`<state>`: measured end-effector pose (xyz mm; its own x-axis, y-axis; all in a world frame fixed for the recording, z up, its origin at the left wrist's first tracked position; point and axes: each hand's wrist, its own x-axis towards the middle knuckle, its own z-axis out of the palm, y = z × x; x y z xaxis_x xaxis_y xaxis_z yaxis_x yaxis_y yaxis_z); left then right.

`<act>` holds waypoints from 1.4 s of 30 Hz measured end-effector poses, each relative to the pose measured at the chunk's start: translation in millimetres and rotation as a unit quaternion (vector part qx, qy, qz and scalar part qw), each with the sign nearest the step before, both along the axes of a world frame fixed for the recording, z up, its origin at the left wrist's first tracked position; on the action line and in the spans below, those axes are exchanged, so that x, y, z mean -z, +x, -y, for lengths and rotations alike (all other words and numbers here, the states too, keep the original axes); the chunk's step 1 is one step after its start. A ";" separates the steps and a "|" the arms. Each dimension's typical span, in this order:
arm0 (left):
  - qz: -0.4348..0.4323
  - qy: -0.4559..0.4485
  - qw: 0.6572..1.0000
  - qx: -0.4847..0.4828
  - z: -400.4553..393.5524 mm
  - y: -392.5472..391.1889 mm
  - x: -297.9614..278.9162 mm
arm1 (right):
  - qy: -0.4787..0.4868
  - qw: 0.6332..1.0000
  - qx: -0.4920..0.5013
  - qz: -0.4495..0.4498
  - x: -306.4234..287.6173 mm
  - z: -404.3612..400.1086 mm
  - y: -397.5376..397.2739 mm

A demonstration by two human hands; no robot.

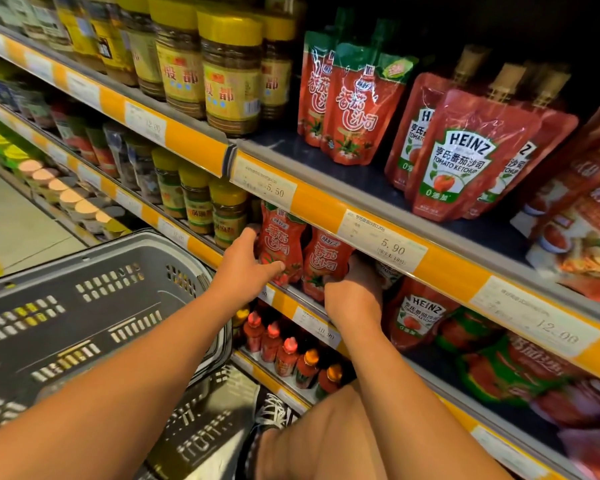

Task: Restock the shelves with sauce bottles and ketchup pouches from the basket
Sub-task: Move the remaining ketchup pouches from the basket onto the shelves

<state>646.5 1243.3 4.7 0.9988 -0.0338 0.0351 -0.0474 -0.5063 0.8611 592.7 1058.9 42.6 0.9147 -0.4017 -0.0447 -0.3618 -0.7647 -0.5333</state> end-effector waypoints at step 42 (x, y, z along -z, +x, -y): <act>0.052 0.007 0.998 -0.022 21.7 28.3 -5.8 | 0.178 0.982 0.045 0.032 -3.6 -17.7 -0.4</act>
